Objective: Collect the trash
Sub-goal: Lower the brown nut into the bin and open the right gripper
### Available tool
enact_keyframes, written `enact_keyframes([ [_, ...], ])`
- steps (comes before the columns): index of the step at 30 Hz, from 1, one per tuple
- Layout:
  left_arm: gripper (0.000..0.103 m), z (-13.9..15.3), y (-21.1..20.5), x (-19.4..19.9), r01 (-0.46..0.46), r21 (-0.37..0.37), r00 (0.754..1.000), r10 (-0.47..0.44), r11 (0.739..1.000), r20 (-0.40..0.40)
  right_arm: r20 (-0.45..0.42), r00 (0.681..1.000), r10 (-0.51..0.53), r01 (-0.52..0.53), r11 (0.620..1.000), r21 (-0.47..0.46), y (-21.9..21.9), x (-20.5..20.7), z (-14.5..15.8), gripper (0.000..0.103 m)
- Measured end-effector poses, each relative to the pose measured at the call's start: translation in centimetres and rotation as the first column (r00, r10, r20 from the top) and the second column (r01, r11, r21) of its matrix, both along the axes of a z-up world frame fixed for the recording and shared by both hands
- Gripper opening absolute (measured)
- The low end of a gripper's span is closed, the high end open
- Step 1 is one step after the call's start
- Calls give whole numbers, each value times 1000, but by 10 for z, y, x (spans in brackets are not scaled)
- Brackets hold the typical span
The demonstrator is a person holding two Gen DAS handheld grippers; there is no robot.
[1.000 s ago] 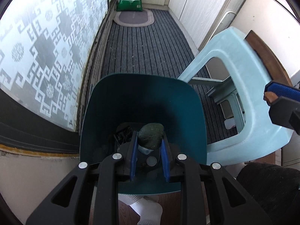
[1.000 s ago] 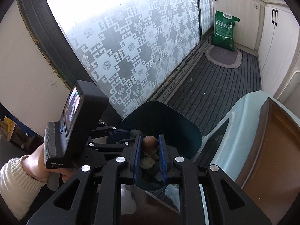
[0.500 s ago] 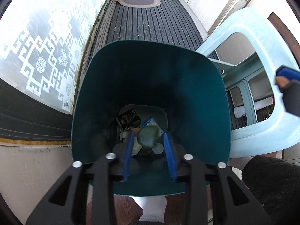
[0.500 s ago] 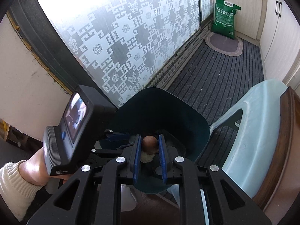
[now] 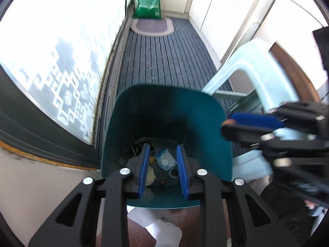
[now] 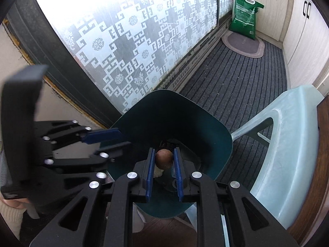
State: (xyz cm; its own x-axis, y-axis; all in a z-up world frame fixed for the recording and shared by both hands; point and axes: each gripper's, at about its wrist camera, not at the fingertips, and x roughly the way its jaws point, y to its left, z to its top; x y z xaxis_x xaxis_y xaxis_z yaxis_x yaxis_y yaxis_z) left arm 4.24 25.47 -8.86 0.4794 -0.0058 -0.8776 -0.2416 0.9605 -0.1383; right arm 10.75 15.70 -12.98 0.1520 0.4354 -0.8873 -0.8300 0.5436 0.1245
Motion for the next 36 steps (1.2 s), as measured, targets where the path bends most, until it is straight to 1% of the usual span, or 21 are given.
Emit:
enact_keyframes([
  [3,25,20,1,-8,-14,12,998,13,1000,55,-4,1000,0,0,1000,-17,4,0,-7,18],
  [6,23,42,0,-17,-28,41,993,24,999,111,-12,1000,-1,1,999,-39,7,1,-16,18],
  [9,23,62,-1,-23,-40,40,985,33,998,169,-23,1000,2,-3,997,-73,12,1,-28,18],
  [13,23,82,-3,-30,-48,34,973,39,998,228,-43,999,9,-14,993,-121,19,1,-48,19],
  [15,23,89,-3,-34,-45,44,969,33,998,246,-53,999,13,-21,989,-146,20,1,-57,19],
  [17,23,94,-5,-36,-42,40,965,30,998,261,-60,998,10,-20,986,-165,22,1,-66,20],
  [18,23,96,-5,-37,-41,42,964,28,998,265,-61,998,6,-16,984,-175,22,1,-69,22],
  [20,23,99,-7,-39,-39,50,962,23,998,273,-69,998,3,-16,981,-192,22,1,-76,38],
  [21,23,101,-7,-41,-37,47,960,22,998,279,-69,998,2,-16,980,-196,22,1,-78,40],
  [23,23,103,-8,-44,-35,48,958,20,998,286,-67,998,8,-22,978,-209,22,-1,-80,40],
  [24,23,105,-10,-45,-34,50,957,18,998,289,-67,998,13,-27,977,-212,21,-3,-80,40],
  [25,23,105,-10,-46,-31,50,957,15,998,288,-64,998,17,-31,976,-215,22,-4,-81,38],
  [26,24,106,-12,-46,-30,51,957,14,998,289,-61,998,23,-36,975,-219,21,-6,-80,30],
  [28,24,109,-14,-49,-26,55,956,9,998,293,-55,998,30,-42,975,-218,18,-8,-76,25],
  [31,27,114,-20,-53,-24,76,952,-1,997,306,-33,998,44,-50,978,-203,15,-14,-64,23],
  [32,30,116,-22,-55,-22,84,951,-5,996,308,-22,999,47,-51,980,-192,12,-16,-57,23],
  [36,35,118,-28,-70,-43,116,950,5,992,313,16,999,50,-48,991,-127,-3,-22,-26,23],
])
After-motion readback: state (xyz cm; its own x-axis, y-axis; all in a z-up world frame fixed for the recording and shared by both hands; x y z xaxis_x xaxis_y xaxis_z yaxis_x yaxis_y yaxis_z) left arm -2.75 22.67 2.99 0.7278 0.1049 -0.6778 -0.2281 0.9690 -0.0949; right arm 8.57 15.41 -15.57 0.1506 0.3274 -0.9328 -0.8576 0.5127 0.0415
